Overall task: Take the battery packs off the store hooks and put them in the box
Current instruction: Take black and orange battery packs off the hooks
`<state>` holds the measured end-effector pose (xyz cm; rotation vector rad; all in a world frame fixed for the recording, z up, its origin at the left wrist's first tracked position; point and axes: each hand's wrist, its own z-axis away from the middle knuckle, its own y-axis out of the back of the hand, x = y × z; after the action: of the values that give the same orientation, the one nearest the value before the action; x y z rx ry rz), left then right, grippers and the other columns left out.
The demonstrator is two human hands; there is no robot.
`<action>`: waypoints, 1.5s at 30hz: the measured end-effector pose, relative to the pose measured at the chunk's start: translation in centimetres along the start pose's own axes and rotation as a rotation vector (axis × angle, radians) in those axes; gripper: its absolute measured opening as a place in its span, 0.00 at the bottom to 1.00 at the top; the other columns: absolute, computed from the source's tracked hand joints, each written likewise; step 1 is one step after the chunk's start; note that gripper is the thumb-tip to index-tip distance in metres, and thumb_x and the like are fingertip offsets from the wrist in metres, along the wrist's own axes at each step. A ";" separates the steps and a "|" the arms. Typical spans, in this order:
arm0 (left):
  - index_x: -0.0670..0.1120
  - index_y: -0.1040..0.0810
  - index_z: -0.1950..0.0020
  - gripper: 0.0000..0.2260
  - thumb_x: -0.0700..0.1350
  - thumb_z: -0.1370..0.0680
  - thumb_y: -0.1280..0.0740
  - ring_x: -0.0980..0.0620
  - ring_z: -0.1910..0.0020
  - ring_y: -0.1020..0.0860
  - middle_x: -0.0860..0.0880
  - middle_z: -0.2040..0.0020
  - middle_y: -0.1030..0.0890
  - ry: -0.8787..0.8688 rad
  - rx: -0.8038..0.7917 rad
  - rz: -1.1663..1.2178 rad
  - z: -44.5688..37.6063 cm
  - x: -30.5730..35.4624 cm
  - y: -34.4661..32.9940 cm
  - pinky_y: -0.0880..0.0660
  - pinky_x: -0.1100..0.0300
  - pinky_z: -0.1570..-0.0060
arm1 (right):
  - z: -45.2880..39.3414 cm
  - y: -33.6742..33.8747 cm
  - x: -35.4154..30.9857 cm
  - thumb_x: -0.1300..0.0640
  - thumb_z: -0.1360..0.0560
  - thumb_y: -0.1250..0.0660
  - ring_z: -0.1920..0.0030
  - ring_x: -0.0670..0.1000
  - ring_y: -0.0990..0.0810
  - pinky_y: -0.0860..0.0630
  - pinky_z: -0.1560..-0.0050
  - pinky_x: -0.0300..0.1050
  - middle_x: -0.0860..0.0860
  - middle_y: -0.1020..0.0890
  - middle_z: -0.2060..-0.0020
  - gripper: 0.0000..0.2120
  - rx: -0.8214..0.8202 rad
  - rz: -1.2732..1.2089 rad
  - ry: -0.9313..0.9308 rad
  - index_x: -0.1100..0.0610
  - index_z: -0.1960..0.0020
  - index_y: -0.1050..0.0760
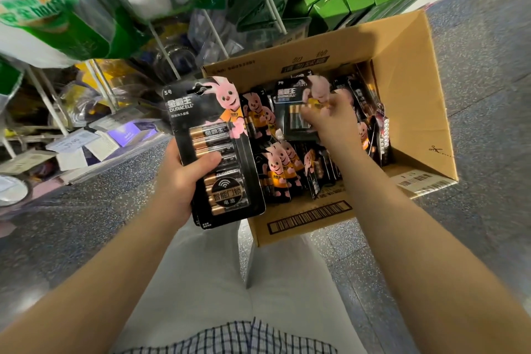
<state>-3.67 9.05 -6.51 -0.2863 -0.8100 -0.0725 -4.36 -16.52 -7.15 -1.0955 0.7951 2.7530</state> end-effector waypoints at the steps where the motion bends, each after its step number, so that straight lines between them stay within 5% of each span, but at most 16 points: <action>1: 0.42 0.26 0.37 0.31 0.49 0.38 0.24 0.39 0.47 0.18 0.41 0.46 0.17 -0.001 0.001 -0.002 0.0 0.0 0.1 0.21 0.46 0.50 | 1.1 0.5 -0.5 0.54 0.25 0.30 0.56 0.40 0.22 0.28 0.68 0.26 0.45 0.23 0.54 0.16 -0.010 -0.057 0.001 0.56 0.41 0.30; 5: 0.44 0.27 0.37 0.31 0.50 0.38 0.25 0.41 0.47 0.17 0.41 0.45 0.18 0.020 0.030 -0.001 0.3 0.0 0.1 0.20 0.46 0.50 | 5.4 0.7 -2.1 0.58 0.25 0.31 0.56 0.44 0.18 0.21 0.59 0.37 0.46 0.19 0.53 0.10 -0.203 -0.207 0.030 0.51 0.46 0.27; 9: 0.49 0.25 0.42 0.16 0.47 0.29 0.31 0.44 0.49 0.16 0.46 0.49 0.16 0.011 0.048 0.018 0.4 0.1 -0.4 0.20 0.49 0.52 | 7.9 -1.6 -2.7 0.58 0.23 0.34 0.56 0.47 0.16 0.18 0.56 0.45 0.49 0.17 0.54 0.04 -0.332 -0.256 0.005 0.53 0.48 0.26; 14: 0.51 0.26 0.40 0.28 0.57 0.36 0.23 0.47 0.45 0.17 0.50 0.46 0.16 0.019 0.024 0.043 0.7 0.2 -0.5 0.19 0.51 0.49 | 9.3 -5.3 -2.9 0.54 0.17 0.45 0.67 0.42 0.23 0.28 0.71 0.39 0.47 0.23 0.63 0.10 -0.175 -0.041 0.160 0.53 0.55 0.30; 18: 0.51 0.28 0.39 0.22 0.46 0.32 0.29 0.49 0.49 0.16 0.51 0.49 0.15 0.016 0.004 0.034 0.8 0.4 -0.5 0.19 0.56 0.55 | 9.8 -6.4 -3.3 0.56 0.18 0.46 0.66 0.54 0.24 0.29 0.68 0.48 0.54 0.22 0.64 0.09 -0.142 0.337 0.390 0.58 0.50 0.30; 20: 0.45 0.29 0.33 0.29 0.45 0.34 0.26 0.44 0.45 0.17 0.45 0.43 0.17 0.016 -0.028 0.005 0.6 0.5 -0.3 0.19 0.54 0.53 | 9.7 -6.2 -3.3 0.58 0.18 0.45 0.71 0.53 0.26 0.35 0.71 0.43 0.54 0.24 0.66 0.07 -0.120 0.395 0.498 0.60 0.51 0.31; 22: 0.41 0.30 0.31 0.34 0.46 0.35 0.25 0.39 0.43 0.18 0.39 0.40 0.19 0.006 -0.060 -0.009 0.5 0.6 -0.3 0.19 0.52 0.50 | 9.4 -5.7 -3.4 0.56 0.18 0.44 0.72 0.50 0.28 0.37 0.72 0.41 0.50 0.27 0.70 0.07 -0.208 0.343 0.427 0.57 0.53 0.33; 25: 0.45 0.26 0.35 0.35 0.53 0.39 0.20 0.39 0.45 0.18 0.41 0.42 0.17 0.008 -0.058 -0.009 0.4 0.6 -0.1 0.19 0.52 0.52 | 7.4 -3.7 -3.0 0.50 0.18 0.44 0.66 0.47 0.24 0.25 0.65 0.43 0.49 0.23 0.65 0.10 -0.267 0.153 0.148 0.54 0.50 0.28; 31: 0.47 0.25 0.35 0.43 0.61 0.45 0.18 0.38 0.45 0.17 0.41 0.42 0.17 0.038 -0.051 -0.005 0.3 0.4 0.1 0.19 0.46 0.49 | 0.9 1.7 3.2 0.49 0.21 0.38 0.55 0.46 0.23 0.30 0.60 0.38 0.46 0.25 0.54 0.09 0.278 -0.056 -0.167 0.53 0.44 0.32; 34: 0.44 0.28 0.32 0.46 0.61 0.44 0.18 0.38 0.45 0.18 0.40 0.40 0.18 0.047 -0.069 -0.006 0.3 0.4 0.3 0.19 0.45 0.48 | -0.5 2.1 6.0 0.47 0.23 0.34 0.57 0.46 0.25 0.34 0.64 0.38 0.49 0.25 0.53 0.16 0.327 -0.008 -0.286 0.56 0.44 0.33; 41: 0.50 0.22 0.40 0.35 0.59 0.42 0.18 0.39 0.47 0.16 0.42 0.44 0.16 0.049 -0.087 -0.006 0.5 0.8 0.0 0.18 0.48 0.51 | -1.8 0.4 7.0 0.54 0.25 0.32 0.58 0.51 0.23 0.27 0.61 0.44 0.50 0.23 0.60 0.09 0.237 0.016 -0.278 0.59 0.50 0.27; 45: 0.52 0.20 0.44 0.15 0.45 0.31 0.28 0.40 0.48 0.16 0.44 0.47 0.15 0.043 -0.074 -0.018 0.7 0.8 0.0 0.18 0.50 0.51 | -0.3 1.7 5.7 0.58 0.22 0.38 0.55 0.49 0.24 0.27 0.56 0.43 0.49 0.25 0.57 0.03 0.286 -0.037 -0.146 0.56 0.50 0.30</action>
<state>-3.61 9.23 -5.46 -0.3466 -0.7685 -0.1254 -8.82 -18.83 -10.33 -0.8360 1.0919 2.5482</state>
